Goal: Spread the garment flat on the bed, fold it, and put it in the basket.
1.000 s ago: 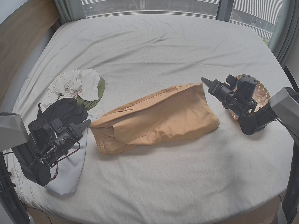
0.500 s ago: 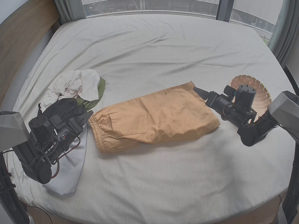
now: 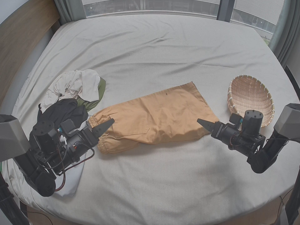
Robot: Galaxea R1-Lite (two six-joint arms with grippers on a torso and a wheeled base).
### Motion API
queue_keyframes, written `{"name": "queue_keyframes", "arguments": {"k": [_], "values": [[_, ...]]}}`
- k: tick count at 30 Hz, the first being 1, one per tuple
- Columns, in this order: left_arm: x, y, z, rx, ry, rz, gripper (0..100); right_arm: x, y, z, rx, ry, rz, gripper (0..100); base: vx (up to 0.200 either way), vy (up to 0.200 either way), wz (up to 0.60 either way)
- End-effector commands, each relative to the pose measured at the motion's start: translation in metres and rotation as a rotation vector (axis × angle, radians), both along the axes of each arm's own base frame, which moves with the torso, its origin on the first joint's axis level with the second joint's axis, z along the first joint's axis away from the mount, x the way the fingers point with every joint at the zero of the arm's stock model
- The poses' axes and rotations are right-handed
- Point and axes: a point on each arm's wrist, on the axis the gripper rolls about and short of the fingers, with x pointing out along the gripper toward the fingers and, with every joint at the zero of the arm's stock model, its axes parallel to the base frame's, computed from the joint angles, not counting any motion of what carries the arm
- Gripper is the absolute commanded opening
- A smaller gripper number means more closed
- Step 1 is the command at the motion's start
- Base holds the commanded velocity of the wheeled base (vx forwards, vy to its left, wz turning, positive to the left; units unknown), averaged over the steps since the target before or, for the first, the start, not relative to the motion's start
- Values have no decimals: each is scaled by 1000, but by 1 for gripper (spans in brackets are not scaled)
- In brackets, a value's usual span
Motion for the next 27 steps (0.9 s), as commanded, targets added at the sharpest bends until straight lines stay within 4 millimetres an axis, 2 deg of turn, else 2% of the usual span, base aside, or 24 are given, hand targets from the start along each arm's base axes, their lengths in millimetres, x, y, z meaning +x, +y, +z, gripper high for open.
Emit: {"name": "queue_keyframes", "arguments": {"k": [1,6,7,9,10,16,21,27], "values": [[-6,-6,-1,23,-8,-29,100,1,-5,-25,-1,90,-35,100,0,0,0],[-8,-6,-2,49,-13,-32,100,8,-6,-35,-14,101,-80,100,0,0,0],[-11,-5,-5,70,-10,-37,100,19,-8,-50,-20,124,-101,100,0,0,0],[-13,-4,-6,80,-6,-35,100,27,-8,-56,-10,120,-112,100,0,0,0],[-13,-4,-6,80,-6,-35,100,27,-8,-56,-10,120,-112,100,0,0,0],[-13,-4,-7,81,-3,-32,100,64,7,-63,102,68,-121,100,0,0,0],[-13,-3,-7,82,-1,-26,100,84,14,-71,157,40,-118,100,0,0,0],[-12,-3,-7,81,-3,-23,100,89,16,-65,305,5,-129,100,0,0,0]]}}
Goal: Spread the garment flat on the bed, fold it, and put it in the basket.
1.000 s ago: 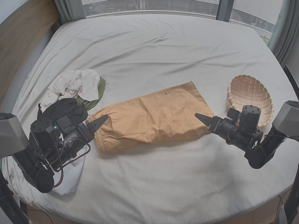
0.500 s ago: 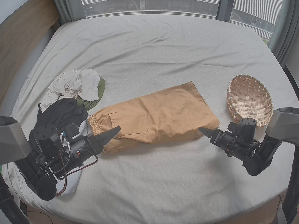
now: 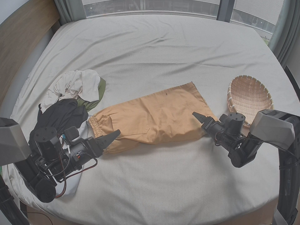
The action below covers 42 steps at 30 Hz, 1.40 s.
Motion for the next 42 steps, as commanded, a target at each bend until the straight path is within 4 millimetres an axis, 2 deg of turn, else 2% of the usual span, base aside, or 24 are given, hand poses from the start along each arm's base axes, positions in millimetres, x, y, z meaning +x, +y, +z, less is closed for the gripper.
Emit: {"name": "queue_keyframes", "arguments": {"k": [1,2,6,10,13,16,17,18,19,20,23,26,27,28,29,32,34,37,39,42], "values": [[0,1,0,0,1,5,100,6,2,-17,46,-20,-1,100,0,0,0],[0,1,0,0,1,5,100,5,0,-18,50,-36,-3,0,0,0,0],[1,1,-1,1,3,14,100,-4,-1,-22,56,-47,13,0,0,0,0],[1,1,-3,5,12,25,100,-11,0,-17,55,-40,30,0,0,0,0],[3,1,-11,20,39,50,100,-22,1,5,47,-73,39,0,0,0,0],[1,3,-17,39,58,69,100,-41,-1,24,5,-91,53,0,0,0,0],[1,3,-18,41,62,69,100,-49,0,29,-16,-94,62,0,0,0,0],[1,3,-18,41,62,67,100,-49,0,29,-16,-94,62,0,0,0,0],[1,3,-18,41,64,67,100,-63,-2,33,-68,-93,72,0,0,0,0],[1,3,-18,41,64,67,100,-65,-2,34,-76,-93,71,0,0,0,0],[1,2,-18,40,62,62,100,-90,-10,33,-185,-67,74,0,0,0,0],[1,2,-18,38,62,60,100,-111,-18,36,-214,-38,73,0,0,0,0],[1,2,-18,38,62,60,100,-111,-18,36,-214,-38,73,0,0,0,0],[1,2,-19,40,68,57,100,-125,-25,41,-225,-25,66,0,0,0,0],[1,2,-20,39,70,57,100,-129,-28,41,-234,-18,63,0,0,0,0],[1,2,-20,40,71,55,100,-138,-36,40,-261,3,52,0,0,0,0],[1,2,-23,42,82,57,100,-152,-48,34,-307,47,46,0,0,0,0],[3,1,-27,51,93,61,100,-155,-52,32,-322,64,41,0,0,0,0],[4,-1,-35,62,120,56,100,-162,-66,25,-382,97,19,0,0,0,0],[6,-2,-37,61,124,53,100,-168,-70,20,-415,117,62,0,0,0,0]]}}
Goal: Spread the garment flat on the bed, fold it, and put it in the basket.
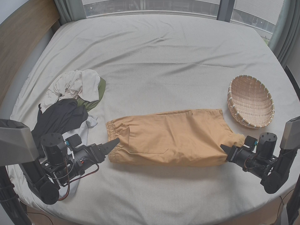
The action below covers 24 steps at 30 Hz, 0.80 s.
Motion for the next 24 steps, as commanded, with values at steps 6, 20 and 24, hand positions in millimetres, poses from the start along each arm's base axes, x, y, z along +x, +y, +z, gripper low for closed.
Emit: {"name": "queue_keyframes", "arguments": {"k": [6,20,24], "values": [[5,-2,-23,23,76,-2,100,-12,-17,-3,-43,32,-24,100,0,0,0],[42,-15,-65,34,113,-6,100,-36,-44,20,-45,-24,-130,100,0,0,0],[57,-17,-73,18,100,3,100,-36,-55,25,-43,-45,-177,100,0,0,0]]}}
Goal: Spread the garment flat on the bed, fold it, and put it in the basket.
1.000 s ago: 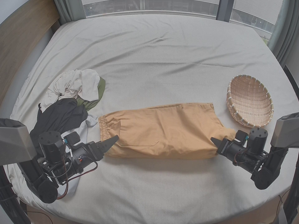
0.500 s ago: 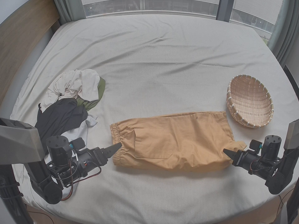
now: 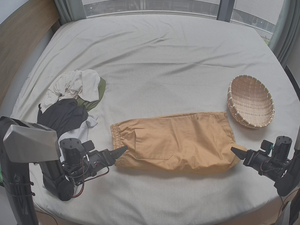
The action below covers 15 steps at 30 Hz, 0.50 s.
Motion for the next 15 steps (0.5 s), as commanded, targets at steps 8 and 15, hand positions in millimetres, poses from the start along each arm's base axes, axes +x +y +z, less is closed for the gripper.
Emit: {"name": "queue_keyframes", "arguments": {"k": [8,15], "values": [[34,-25,-31,-38,-9,-26,100,-3,-17,14,3,-64,-72,100,0,0,0],[38,-30,-28,-99,3,-6,0,-4,-14,14,7,-64,-53,100,0,0,0]]}}
